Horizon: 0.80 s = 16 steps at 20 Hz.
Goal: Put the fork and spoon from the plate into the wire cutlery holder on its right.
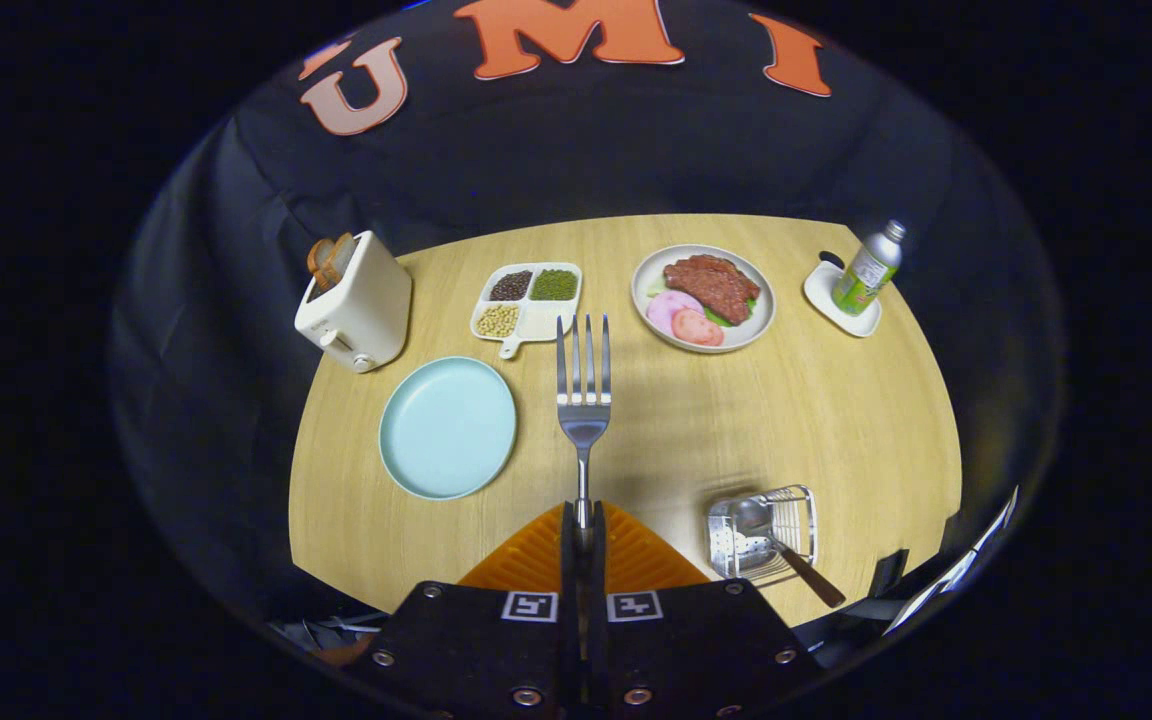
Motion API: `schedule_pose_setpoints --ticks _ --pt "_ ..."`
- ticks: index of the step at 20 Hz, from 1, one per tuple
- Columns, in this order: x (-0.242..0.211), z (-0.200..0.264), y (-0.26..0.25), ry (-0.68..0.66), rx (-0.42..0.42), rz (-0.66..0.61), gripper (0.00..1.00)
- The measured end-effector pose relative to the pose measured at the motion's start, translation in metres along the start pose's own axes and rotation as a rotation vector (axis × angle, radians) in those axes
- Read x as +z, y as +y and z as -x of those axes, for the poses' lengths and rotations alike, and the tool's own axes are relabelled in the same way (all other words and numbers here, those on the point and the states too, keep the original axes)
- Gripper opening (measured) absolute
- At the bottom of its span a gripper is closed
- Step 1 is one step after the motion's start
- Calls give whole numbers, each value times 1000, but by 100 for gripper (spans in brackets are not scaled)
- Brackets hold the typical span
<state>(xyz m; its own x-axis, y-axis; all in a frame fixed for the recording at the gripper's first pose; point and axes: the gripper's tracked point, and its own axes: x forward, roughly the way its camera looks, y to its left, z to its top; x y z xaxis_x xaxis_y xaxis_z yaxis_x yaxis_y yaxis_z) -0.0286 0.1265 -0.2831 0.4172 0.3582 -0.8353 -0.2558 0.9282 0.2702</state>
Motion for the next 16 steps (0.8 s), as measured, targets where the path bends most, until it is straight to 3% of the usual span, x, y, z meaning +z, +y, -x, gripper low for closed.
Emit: schedule_pose_setpoints --ticks 3,8,16 --pt "-16 12 -37 29 -32 -9 4" --pt "-65 12 -81 199 -44 21 4" --pt "-115 -4 -109 356 -37 -8 4"
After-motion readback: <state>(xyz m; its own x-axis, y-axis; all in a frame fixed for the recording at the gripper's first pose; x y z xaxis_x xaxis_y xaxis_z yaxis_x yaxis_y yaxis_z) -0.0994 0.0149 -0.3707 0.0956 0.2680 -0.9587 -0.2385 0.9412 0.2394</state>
